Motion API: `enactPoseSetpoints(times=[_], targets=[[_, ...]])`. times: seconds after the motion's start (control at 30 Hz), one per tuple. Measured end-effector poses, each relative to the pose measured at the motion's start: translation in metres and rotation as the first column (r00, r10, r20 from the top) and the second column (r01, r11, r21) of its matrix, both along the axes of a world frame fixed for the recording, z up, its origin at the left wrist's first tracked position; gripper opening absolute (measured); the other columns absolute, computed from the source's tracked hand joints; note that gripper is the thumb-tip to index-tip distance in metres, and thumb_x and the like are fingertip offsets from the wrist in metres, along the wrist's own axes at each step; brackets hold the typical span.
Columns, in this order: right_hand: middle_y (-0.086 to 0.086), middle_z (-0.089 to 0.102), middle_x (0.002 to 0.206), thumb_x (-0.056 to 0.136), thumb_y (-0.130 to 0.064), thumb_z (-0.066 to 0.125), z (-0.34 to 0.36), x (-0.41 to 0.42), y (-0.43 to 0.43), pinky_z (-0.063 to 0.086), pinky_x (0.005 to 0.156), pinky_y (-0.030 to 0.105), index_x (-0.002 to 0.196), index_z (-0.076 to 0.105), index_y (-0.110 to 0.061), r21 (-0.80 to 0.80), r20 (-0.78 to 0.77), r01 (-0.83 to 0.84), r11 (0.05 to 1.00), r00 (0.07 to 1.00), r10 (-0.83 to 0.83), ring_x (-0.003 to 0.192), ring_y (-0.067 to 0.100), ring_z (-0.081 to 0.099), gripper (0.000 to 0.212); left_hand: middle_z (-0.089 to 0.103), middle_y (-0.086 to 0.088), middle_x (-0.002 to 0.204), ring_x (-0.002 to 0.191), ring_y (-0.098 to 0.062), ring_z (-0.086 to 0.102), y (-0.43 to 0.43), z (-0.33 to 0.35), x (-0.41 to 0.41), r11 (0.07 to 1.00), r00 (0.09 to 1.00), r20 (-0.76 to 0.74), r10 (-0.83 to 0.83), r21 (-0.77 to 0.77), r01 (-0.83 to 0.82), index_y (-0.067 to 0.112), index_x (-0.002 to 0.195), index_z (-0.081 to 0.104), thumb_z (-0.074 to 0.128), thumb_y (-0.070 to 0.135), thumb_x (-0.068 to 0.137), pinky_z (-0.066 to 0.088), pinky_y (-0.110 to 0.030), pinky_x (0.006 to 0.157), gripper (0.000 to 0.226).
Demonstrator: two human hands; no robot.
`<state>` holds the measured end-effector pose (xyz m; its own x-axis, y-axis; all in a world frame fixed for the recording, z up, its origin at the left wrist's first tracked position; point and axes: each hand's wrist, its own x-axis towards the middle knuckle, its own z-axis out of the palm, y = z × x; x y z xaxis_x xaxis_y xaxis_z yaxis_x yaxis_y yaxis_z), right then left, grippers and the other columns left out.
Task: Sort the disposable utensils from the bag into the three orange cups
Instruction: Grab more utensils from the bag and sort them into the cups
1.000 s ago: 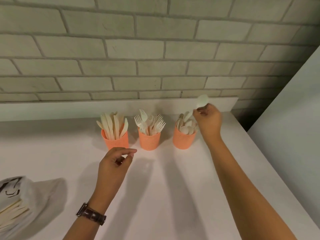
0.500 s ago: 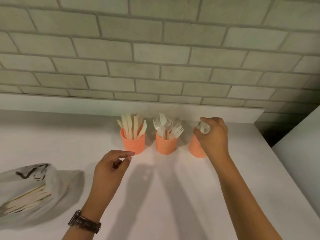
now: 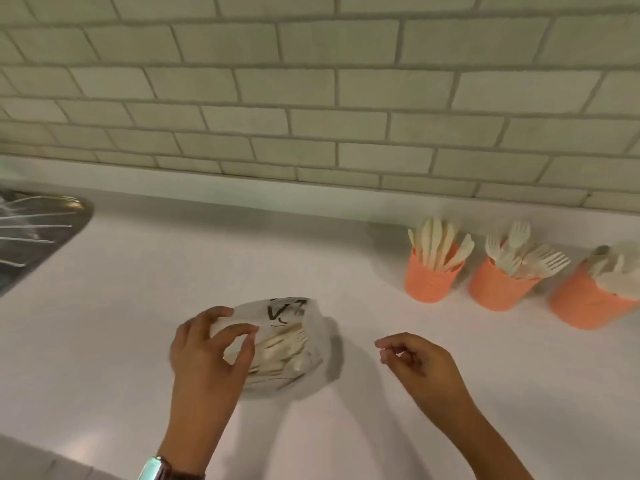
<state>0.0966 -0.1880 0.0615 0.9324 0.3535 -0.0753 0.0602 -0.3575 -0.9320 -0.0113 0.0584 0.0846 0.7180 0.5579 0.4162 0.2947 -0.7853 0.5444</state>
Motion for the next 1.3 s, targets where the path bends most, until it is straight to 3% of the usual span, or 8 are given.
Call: enactPoseSetpoints(times=[0.2,0.3,0.43,0.63,0.8,1.03,1.17,1.3], targets=[[-0.017,0.054,0.107,0.073,-0.017,0.076,-0.01,-0.025,0.085,0.04,0.081,0.021,0.067,0.067,-0.043,-0.027,0.135,0.073,0.997,0.988,-0.069,0.101,0.005,0.051,0.029,0.058,-0.003,0.121,0.109,-0.029,0.046,0.062,-0.015,-0.004,0.997,0.962,-0.273,-0.016,-0.073,-0.005,0.035,0.075,0.074,0.081,0.021,0.067,0.042,-0.043,0.089,0.017],[-0.012,0.046,0.121,0.07,-0.017,0.079,-0.019,-0.026,0.105,0.041,0.093,0.029,0.069,0.068,-0.05,-0.1,0.119,0.064,0.993,0.992,-0.052,0.109,0.017,0.05,0.036,0.05,0.0,0.126,0.101,-0.018,0.043,0.074,-0.014,0.002,0.975,0.906,-0.373,-0.201,-0.164,0.149,0.034,0.105,0.068,0.073,0.016,0.074,0.04,-0.028,0.089,0.037],[-0.015,0.037,0.123,0.078,0.007,0.056,-0.018,-0.025,0.115,0.04,0.085,0.007,0.107,0.065,-0.039,-0.264,0.061,-0.05,0.963,0.996,0.068,0.116,0.014,0.052,0.055,0.018,0.011,0.134,0.091,-0.011,0.054,0.078,-0.01,-0.002,0.919,0.79,-0.476,-0.385,-0.275,0.282,0.031,0.137,0.033,0.067,0.005,0.07,0.046,-0.014,0.064,0.08],[-0.014,0.024,0.146,0.08,0.005,0.049,0.005,-0.039,0.121,0.039,0.09,0.009,0.141,0.02,-0.048,-0.418,0.208,-0.116,0.901,0.953,0.219,0.124,0.008,0.043,0.086,0.003,0.02,0.135,0.083,-0.011,0.053,0.078,0.0,-0.014,0.915,0.809,-0.434,-0.396,-0.26,0.308,0.04,0.141,0.01,0.072,0.011,0.065,0.044,-0.014,0.054,0.102],[-0.014,0.027,0.147,0.079,0.004,0.048,0.017,-0.044,0.124,0.03,0.1,0.009,0.144,0.017,-0.042,-0.396,0.299,-0.088,0.914,0.929,0.219,0.131,0.006,0.034,0.086,0.002,0.025,0.137,0.092,-0.007,0.047,0.07,0.0,-0.014,0.916,0.855,-0.356,-0.377,-0.28,0.287,0.041,0.144,-0.004,0.069,0.007,0.07,0.04,-0.007,0.058,0.11],[-0.015,0.023,0.147,0.076,0.001,0.047,0.01,-0.027,0.118,0.044,0.094,0.018,0.145,0.016,-0.041,-0.429,0.145,-0.136,0.893,0.965,0.216,0.122,0.01,0.046,0.085,0.036,0.006,0.12,0.09,-0.01,0.035,0.061,-0.003,-0.011,0.975,0.965,-0.138,-0.223,-0.024,0.222,0.023,0.12,0.059,0.077,-0.002,0.058,0.041,-0.024,0.079,0.069],[-0.008,0.025,0.145,0.078,-0.008,0.055,0.001,-0.029,0.106,0.044,0.098,0.023,0.146,0.019,-0.033,-0.449,0.093,-0.149,0.881,0.973,0.212,0.127,0.012,0.04,0.08,0.048,0.013,0.111,0.108,-0.016,0.055,0.039,-0.005,0.022,0.851,0.748,-0.406,-0.525,-0.223,0.476,0.024,0.124,0.056,0.057,-0.006,0.077,0.037,-0.007,0.085,0.056],[-0.007,0.031,0.141,0.08,-0.015,0.056,0.001,-0.028,0.102,0.037,0.105,0.027,0.146,0.021,-0.032,-0.482,0.136,-0.125,0.867,0.967,0.215,0.129,0.015,0.034,0.076,0.047,-0.009,0.131,0.119,-0.024,0.049,0.03,-0.022,0.066,0.833,0.441,-0.756,-0.484,-0.243,0.497,0.012,0.136,0.039,0.044,-0.002,0.087,0.04,-0.029,0.096,0.051]])
